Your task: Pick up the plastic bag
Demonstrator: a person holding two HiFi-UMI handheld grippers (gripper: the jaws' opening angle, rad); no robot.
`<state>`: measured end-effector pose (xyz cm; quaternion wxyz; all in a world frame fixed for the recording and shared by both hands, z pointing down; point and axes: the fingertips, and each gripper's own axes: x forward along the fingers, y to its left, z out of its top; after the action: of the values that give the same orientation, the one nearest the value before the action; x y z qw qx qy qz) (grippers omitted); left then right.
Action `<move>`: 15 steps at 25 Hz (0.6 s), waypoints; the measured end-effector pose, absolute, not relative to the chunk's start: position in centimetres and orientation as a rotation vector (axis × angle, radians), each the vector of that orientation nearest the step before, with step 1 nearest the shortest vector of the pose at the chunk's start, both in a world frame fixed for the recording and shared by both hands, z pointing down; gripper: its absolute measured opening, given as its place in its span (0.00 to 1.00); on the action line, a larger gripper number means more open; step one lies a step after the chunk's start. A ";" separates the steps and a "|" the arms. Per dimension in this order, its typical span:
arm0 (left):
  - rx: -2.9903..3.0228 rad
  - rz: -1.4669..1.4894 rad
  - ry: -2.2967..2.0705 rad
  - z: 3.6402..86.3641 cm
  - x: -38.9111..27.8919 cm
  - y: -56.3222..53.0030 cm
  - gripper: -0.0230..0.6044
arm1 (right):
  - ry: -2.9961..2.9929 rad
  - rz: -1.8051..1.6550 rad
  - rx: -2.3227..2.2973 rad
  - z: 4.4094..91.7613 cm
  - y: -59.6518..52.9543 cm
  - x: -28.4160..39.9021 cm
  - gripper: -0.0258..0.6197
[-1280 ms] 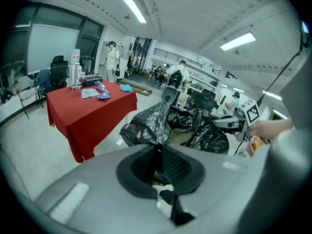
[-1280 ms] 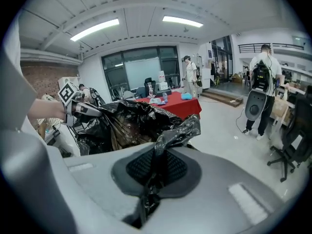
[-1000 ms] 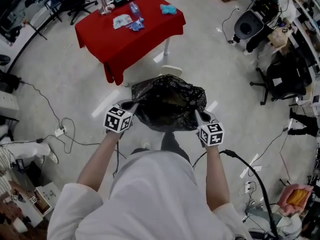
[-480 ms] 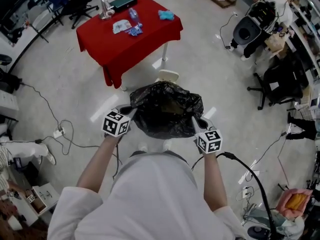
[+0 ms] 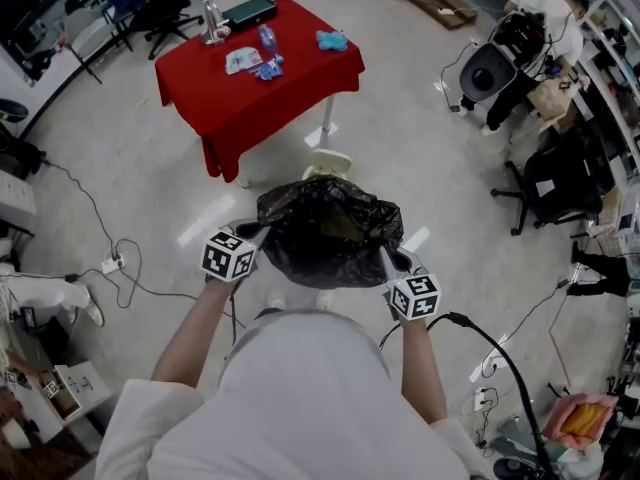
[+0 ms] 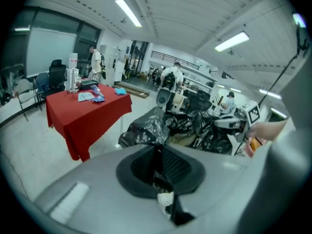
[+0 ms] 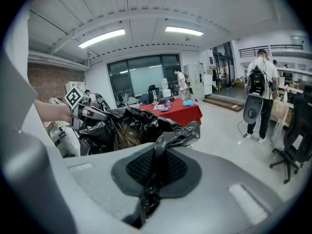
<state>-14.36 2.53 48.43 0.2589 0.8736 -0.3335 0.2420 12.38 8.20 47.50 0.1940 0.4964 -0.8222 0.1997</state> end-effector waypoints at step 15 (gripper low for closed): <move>2.363 0.647 -0.924 47.8 -12.6 1.5 0.04 | -2.333 0.547 1.406 46.9 6.5 14.1 0.04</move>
<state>-12.60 1.47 47.77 0.2586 0.8718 -0.3408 0.2386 14.13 6.55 46.86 0.1807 0.4977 -0.8259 0.1936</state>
